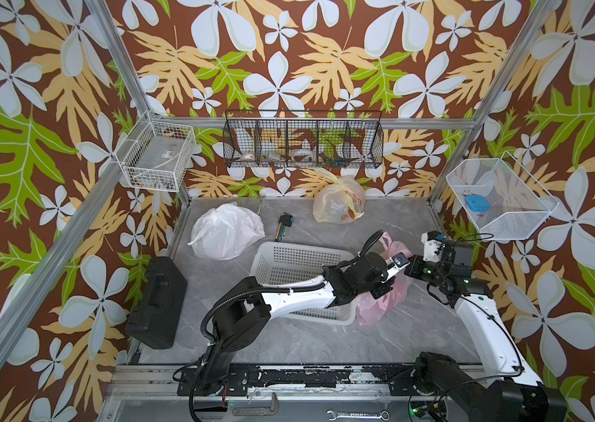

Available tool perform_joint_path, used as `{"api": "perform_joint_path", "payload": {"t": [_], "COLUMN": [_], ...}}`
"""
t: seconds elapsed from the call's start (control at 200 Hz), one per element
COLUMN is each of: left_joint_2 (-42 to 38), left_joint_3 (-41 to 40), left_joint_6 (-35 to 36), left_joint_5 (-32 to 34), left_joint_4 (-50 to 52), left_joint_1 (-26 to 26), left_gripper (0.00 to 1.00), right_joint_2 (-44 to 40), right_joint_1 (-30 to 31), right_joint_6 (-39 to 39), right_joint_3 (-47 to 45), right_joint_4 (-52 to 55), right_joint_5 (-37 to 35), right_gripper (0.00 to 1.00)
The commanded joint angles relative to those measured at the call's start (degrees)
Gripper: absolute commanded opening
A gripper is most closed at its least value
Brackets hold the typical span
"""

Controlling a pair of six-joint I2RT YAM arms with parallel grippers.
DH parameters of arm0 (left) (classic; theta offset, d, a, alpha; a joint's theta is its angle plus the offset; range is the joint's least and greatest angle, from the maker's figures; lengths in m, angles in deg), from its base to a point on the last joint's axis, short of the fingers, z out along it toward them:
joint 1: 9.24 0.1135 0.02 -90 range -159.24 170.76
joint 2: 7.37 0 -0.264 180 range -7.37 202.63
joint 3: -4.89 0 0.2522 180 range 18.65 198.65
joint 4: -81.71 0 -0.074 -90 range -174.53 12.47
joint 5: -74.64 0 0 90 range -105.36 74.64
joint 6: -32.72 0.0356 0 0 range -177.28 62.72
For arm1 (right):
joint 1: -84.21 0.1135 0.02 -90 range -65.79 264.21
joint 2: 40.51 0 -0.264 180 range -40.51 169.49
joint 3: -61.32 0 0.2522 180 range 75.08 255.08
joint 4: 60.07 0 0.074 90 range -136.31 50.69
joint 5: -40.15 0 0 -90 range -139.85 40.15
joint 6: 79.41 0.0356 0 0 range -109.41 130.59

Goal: Untie the knot of a plastic bag & take out the apple
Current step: Untie the plastic bag at the center of the board.

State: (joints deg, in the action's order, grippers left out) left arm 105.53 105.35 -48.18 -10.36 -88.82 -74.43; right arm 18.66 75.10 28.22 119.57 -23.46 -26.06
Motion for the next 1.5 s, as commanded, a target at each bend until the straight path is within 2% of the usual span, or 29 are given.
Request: {"api": "perform_joint_path", "payload": {"t": [0.0, 0.035, 0.26, 0.495, 0.596, 0.666, 0.751, 0.821, 0.916, 0.986, 1.091, 1.281, 1.356, 1.496], "left_joint_2": [-1.9, -3.2, -15.3, -26.5, -30.0, -32.1, -33.1, -31.5, -27.0, -23.6, -18.7, -11.7, -10.4, -11.3], "left_joint_3": [-1.4, -2.9, -20.5, -39.2, -43.8, -45.6, -44.8, -41.0, -33.8, -29.8, -24.7, -17.6, -16.3, -16.0], "left_joint_6": [-0.2, -0.4, -1.2, -0.8, -0.8, -0.6, 0.4, 1.6, 4.3, 4.9, 3.2, 0.6, 0.6, 1.8], "left_joint_5": [-1.6, -2.0, -7.2, -5.2, -2.8, -1.8, -0.3, 3.6, 7.5, 7.8, 11.9, 19.7, 20.7, 21.3], "left_joint_4": [3.2, 3.1, -4.9, -16.6, -20.8, -23.4, -23.7, -20.8, -14.1, -12.0, -9.6, -3.2, -1.8, 0.0], "left_joint_1": [-0.4, -0.5, -1.0, -4.0, -5.0, -5.1, -5.2, -5.8, -7.2, -7.6, -8.0, -10.0, -10.6, -11.4], "left_gripper": [0.07, 0.0, 0.0, 0.0, 0.28, 0.37, 0.44, 0.51, 0.52, 0.52, 0.56, 0.57, 0.5, 0.05], "right_joint_2": [1.4, 2.0, 6.4, 11.3, 12.2, 12.3, 12.1, 11.5, 10.3, 9.4, 8.6, 7.6, 7.8, 8.9], "right_joint_1": [0.1, 0.0, -0.1, -0.1, -0.1, -0.1, -0.1, 0.0, 0.0, 0.0, 0.0, 0.0, 0.0, 0.0], "right_joint_6": [0.3, 0.6, 3.1, 3.8, 3.4, 3.0, 2.6, 2.5, 2.3, 2.2, 2.0, 2.8, 3.6, 4.4], "right_joint_3": [1.7, 2.4, 6.3, 9.4, 9.5, 9.4, 9.1, 8.9, 8.2, 7.8, 7.9, 7.9, 8.0, 7.9], "right_joint_4": [-1.0, -1.0, -4.3, -6.0, -5.8, -5.7, -5.3, -4.6, -3.9, -3.3, -1.8, -0.8, -1.2, -2.8], "right_joint_5": [-1.6, -2.8, -7.0, -6.6, -5.6, -4.2, -2.3, -1.5, -1.4, -1.9, -2.4, -3.3, -3.3, -3.3], "right_gripper": [0.0, 0.0, 0.0, 0.0, 0.0, 0.0, 0.0, 0.0, 0.0, 0.0, 0.0, 0.0, 0.0, 0.0]}}
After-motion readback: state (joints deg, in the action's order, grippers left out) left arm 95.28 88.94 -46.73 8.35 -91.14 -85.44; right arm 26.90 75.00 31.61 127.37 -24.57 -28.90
